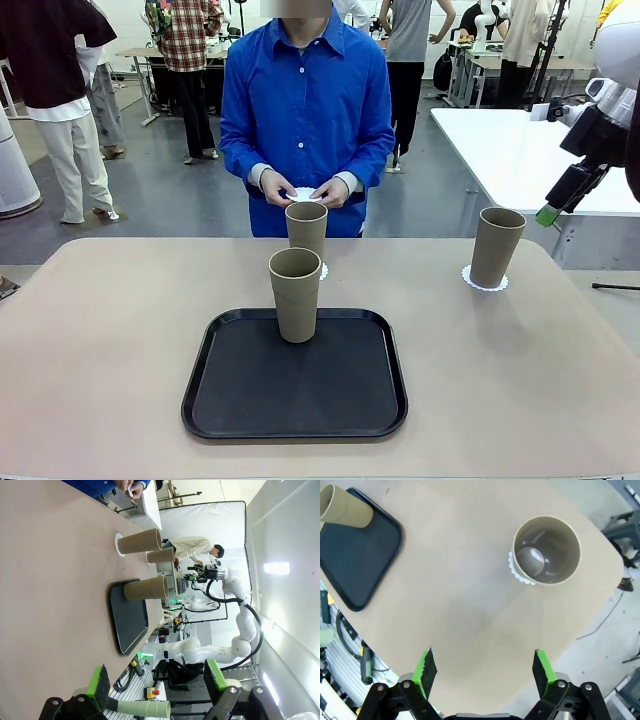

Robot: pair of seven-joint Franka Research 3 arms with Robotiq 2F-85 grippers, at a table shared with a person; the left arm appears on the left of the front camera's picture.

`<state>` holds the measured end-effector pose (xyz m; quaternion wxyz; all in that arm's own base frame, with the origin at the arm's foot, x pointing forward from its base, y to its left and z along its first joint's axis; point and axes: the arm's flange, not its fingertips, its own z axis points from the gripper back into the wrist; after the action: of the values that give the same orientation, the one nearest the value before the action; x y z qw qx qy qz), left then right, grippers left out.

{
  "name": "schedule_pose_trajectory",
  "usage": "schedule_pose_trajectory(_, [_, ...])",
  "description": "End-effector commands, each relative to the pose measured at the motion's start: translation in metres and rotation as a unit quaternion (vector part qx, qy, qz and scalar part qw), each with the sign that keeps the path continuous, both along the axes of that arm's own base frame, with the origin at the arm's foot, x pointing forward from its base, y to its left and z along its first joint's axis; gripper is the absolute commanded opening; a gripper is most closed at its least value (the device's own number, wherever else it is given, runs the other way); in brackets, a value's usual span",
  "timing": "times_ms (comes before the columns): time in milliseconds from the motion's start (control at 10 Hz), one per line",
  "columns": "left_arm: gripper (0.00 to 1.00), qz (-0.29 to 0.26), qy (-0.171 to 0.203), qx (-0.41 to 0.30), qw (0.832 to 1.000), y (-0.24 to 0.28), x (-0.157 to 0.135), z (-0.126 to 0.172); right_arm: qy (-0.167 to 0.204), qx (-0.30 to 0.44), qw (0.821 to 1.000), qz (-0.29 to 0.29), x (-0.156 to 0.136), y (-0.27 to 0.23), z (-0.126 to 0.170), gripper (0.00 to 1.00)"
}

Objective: Place coasters on the table and set cups on them.
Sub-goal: Take one Reusable plastic cup from the Flat Tray and place it on a coaster set by the human.

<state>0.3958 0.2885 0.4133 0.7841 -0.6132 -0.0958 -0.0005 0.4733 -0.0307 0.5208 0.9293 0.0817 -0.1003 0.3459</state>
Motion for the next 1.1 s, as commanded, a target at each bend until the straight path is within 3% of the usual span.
schedule_pose_trajectory(0, [1.0, 0.006, -0.001, -0.005, 1.0, 0.001, 0.0, 0.003, 0.03, -0.028, 0.988, -0.152, -0.014, -0.012, -0.003, 1.0])
schedule_pose_trajectory(100, [1.0, 0.006, -0.001, -0.005, 1.0, 0.001, 0.0, 0.003, 0.067, -0.065, 0.964, -0.25, -0.035, -0.028, -0.008, 1.0])
schedule_pose_trajectory(200, [1.0, 0.006, -0.001, -0.005, 1.0, 0.001, 0.0, 0.003, 0.098, -0.089, 0.943, -0.306, -0.051, -0.043, -0.012, 1.0])
schedule_pose_trajectory(400, [1.0, 0.006, -0.001, -0.005, 1.0, 0.001, 0.0, 0.003, 0.14, -0.1, 0.928, -0.329, -0.078, -0.066, -0.016, 1.0])
schedule_pose_trajectory(500, [1.0, 0.006, -0.001, -0.005, 1.0, 0.001, 0.0, 0.003, 0.149, -0.072, 0.943, -0.288, -0.089, -0.069, -0.013, 1.0])
schedule_pose_trajectory(600, [1.0, 0.006, -0.001, -0.005, 1.0, 0.001, 0.0, 0.003, 0.101, -0.11, 0.936, -0.318, -0.066, -0.077, -0.02, 1.0])
schedule_pose_trajectory(700, [1.0, 0.006, -0.001, -0.005, 1.0, 0.001, 0.0, 0.003, 0.131, -0.108, 0.931, -0.323, -0.082, -0.081, -0.021, 1.0])
schedule_pose_trajectory(800, [1.0, 0.006, -0.001, -0.005, 1.0, 0.001, 0.0, 0.003, 0.115, -0.002, 0.958, -0.262, -0.091, -0.099, -0.014, 1.0])
schedule_pose_trajectory(900, [1.0, 0.006, -0.001, -0.005, 1.0, 0.001, 0.0, 0.003, 0.108, 0.112, 0.955, -0.253, -0.092, -0.128, -0.01, 1.0])
schedule_pose_trajectory(1000, [1.0, 0.006, -0.001, -0.005, 1.0, 0.001, 0.0, 0.003, 0.111, 0.216, 0.936, -0.256, -0.097, -0.16, -0.011, 1.0])
